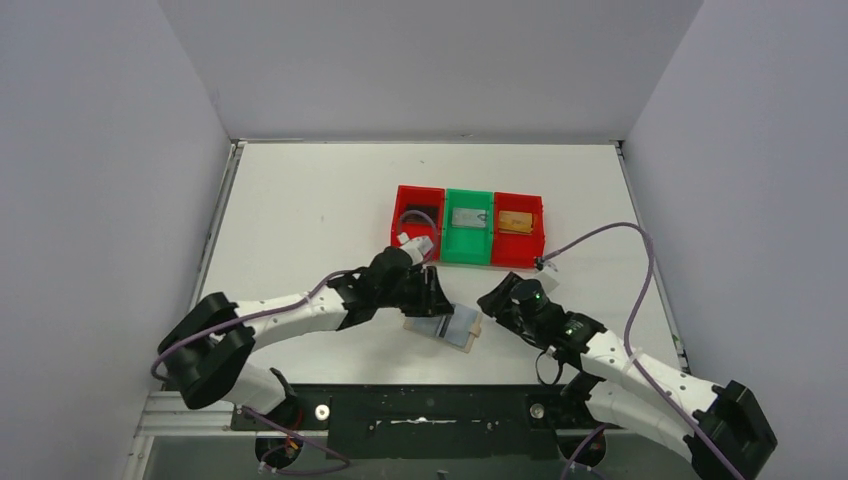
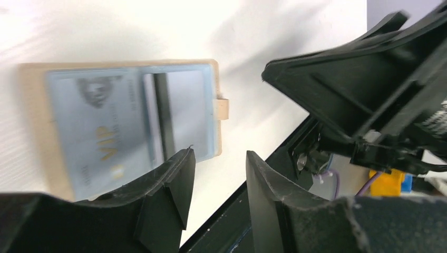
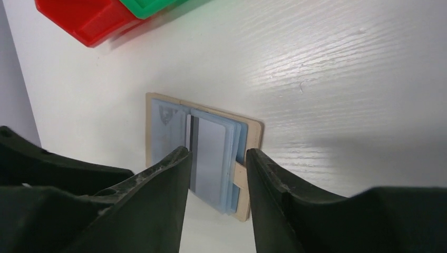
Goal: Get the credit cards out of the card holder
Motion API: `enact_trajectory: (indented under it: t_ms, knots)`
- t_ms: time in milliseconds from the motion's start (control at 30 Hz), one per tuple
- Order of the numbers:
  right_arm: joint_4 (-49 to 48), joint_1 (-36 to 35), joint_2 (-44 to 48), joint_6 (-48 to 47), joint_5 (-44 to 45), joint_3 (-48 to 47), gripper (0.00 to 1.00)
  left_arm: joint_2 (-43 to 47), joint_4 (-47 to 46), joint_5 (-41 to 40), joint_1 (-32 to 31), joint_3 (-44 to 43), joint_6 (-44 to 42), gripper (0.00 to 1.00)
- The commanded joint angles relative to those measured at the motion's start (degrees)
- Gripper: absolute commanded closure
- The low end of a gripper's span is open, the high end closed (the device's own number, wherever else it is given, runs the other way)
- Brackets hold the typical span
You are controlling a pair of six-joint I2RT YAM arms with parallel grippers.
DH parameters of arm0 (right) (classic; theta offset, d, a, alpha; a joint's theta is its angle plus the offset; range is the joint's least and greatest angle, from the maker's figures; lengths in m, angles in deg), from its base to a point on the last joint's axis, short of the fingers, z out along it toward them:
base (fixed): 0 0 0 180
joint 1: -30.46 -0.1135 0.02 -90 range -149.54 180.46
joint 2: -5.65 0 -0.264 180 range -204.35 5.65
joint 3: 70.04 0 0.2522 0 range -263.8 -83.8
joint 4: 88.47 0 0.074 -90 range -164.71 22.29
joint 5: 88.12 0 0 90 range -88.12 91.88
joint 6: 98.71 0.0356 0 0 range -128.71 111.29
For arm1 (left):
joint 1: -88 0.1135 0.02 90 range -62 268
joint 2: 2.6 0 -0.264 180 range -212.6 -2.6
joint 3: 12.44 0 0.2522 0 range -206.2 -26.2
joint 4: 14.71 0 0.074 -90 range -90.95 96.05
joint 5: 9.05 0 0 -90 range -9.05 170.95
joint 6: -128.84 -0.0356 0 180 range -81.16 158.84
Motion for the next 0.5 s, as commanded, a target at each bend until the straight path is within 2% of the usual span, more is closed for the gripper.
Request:
enact_trajectory:
  t_ms: [0,233,467]
  knots:
    - [-8.97,0.38,-6.14,-3.06,-5.59,-2.15,0.6,8.1,0.4,-3.88,4.6,5.37,2.03,0.59]
    - [-16.09,-0.56,-15.54,-4.91,-12.73,-4.1,0.8,12.57,0.06,-0.66,8.57,11.07,2.35,0.56]
    - [-13.18,-1.02,-21.47,-2.61,-12.05,-5.0,0.8,13.22,-3.22,0.65,8.88,12.16,3.25,0.55]
